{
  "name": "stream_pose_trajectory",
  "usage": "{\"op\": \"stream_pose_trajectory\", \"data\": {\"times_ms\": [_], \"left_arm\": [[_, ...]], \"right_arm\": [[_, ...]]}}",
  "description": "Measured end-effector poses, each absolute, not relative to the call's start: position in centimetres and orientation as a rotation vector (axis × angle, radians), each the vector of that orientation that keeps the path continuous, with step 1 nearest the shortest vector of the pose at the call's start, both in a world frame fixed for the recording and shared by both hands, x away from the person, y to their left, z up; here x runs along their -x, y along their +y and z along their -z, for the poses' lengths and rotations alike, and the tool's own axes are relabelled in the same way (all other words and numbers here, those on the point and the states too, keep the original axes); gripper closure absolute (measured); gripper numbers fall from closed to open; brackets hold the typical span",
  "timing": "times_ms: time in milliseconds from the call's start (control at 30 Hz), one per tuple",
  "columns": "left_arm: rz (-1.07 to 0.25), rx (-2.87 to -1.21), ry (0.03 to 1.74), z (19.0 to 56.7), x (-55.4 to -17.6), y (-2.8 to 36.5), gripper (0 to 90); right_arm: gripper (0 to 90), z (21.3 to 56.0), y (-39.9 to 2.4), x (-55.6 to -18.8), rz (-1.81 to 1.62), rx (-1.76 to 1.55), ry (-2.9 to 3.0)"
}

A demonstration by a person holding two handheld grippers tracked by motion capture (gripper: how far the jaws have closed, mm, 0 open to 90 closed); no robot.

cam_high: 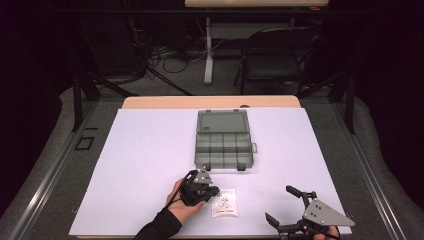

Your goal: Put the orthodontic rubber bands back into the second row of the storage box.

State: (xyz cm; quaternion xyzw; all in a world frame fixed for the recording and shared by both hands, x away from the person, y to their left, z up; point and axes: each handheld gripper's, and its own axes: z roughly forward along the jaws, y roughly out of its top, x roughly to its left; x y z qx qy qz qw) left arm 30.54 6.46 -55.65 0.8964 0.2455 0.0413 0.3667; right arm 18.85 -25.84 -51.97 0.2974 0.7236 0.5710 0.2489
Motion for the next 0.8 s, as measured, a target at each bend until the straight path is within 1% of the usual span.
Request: {"op": "stream_pose_trajectory", "data": {"times_ms": [400,800], "left_arm": [[-0.094,-2.277,0.604,54.9,-30.5,7.0,89.5],[-0.137,-2.191,0.565,51.8,-29.7,8.6,89.6]], "right_arm": [[0.0,52.0,-25.8,-18.8,-1.562,-0.813,1.966],[0.0,51.8,-26.0,-18.8,-1.54,-0.809,1.983]]}}
